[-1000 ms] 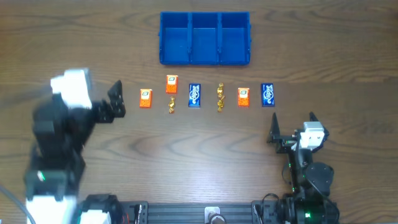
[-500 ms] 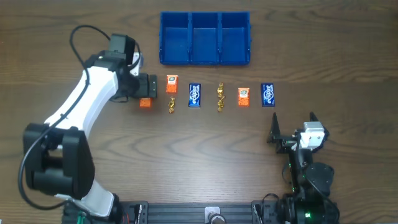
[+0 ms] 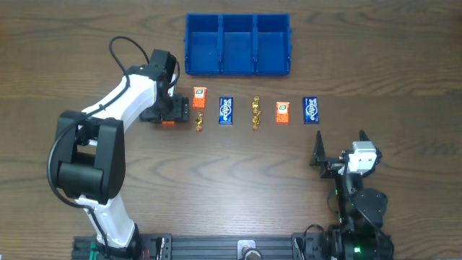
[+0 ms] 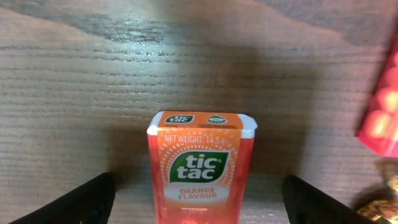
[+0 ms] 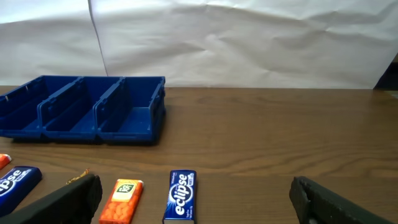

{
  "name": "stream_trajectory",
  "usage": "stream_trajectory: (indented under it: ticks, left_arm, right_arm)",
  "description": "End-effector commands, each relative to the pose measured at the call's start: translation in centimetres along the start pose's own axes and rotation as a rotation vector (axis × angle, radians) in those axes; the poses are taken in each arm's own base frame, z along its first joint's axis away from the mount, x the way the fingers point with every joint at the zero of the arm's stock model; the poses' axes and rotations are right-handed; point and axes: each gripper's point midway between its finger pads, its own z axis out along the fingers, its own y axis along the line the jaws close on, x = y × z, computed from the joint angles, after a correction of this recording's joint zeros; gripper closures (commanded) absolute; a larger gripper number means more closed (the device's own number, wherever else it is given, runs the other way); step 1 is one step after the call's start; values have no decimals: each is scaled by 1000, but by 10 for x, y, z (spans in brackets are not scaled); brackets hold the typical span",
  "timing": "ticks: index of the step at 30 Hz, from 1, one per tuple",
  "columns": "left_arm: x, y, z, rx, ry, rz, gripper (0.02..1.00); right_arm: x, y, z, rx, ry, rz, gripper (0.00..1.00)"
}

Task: Sort Candies Into Trays

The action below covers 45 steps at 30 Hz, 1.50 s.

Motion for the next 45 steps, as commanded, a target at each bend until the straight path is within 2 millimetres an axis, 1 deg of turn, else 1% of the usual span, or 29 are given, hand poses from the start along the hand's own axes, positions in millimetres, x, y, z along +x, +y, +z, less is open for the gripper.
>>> stream_trajectory:
  ticks: [1,4,7,10,11,13,14,15,17,18,19,20,22,23,24,25,26,28,30,31,32,34,38,41,45]
  left_arm:
    - [5,3,9,-19,21,-12,231]
    - [4,5,10,-29,20,-29,354]
    - [4,5,10,-29,19,-39,566]
    - [1,4,10,-26,8,-52,713]
    - [0,4,10,-23,4,-59,733]
    - [-3,2,5,-16,-11,-85,741]
    - [-9,-3,-10,3,-49,-98,750]
    - [-25,-16,-49,26,-162,-115,750]
    - [-43,-26,-100,23,-313,-147,752]
    - [-53,-33,-129,28,-397,-151,759]
    - [-63,-39,-153,30,-467,-150,761]
    - [-69,-44,-169,32,-512,-145,766]
    - [-92,-59,-218,42,-629,-139,768]
    - [-108,-68,-237,51,-670,-123,768]
    - [-117,-72,-245,54,-683,-114,766]
    - [-127,-77,-248,55,-689,-106,770]
    - [-139,-83,-247,50,-685,-98,772]
    - [-156,-90,-234,38,-657,-94,774]
    - [-168,-96,-214,23,-622,-90,772]
    - [-173,-99,-200,17,-602,-87,766]
    - [-178,-102,-180,14,-572,-90,768]
    - [-183,-105,-154,9,-536,-88,768]
    - [-187,-109,-121,9,-492,-82,768]
    - [-187,-106,-113,8,-478,-84,768]
    - [-188,-103,-113,14,-474,-78,766]
  right_arm:
    - [2,0,0,1,2,-14,1]
    - [2,0,0,1,2,-14,1]
    - [2,0,0,1,2,-14,1]
    - [2,0,0,1,2,-14,1]
    - [2,0,0,1,2,-14,1]
    - [2,0,0,1,2,-14,1]
    - [2,-1,0,1,2,-14,1]
    - [2,0,0,1,2,-14,1]
    - [2,0,0,1,2,-14,1]
    - [2,0,0,1,2,-14,1]
    - [2,-1,0,1,2,-14,1]
    - [2,0,0,1,2,-14,3]
    - [2,0,0,1,2,-14,1]
    - [2,0,0,1,2,-14,1]
    - [2,0,0,1,2,-14,1]
    - [2,0,0,1,2,-14,1]
    - [2,-1,0,1,2,-14,1]
    - [2,0,0,1,2,-14,1]
    - [2,0,0,1,2,-14,3]
    - [2,0,0,1,2,-14,1]
    - [2,0,0,1,2,-14,1]
    - [2,0,0,1,2,-14,3]
    - [2,0,0,1,2,-14,1]
    - [2,0,0,1,2,-14,1]
    - [2,-1,0,1,2,-14,1]
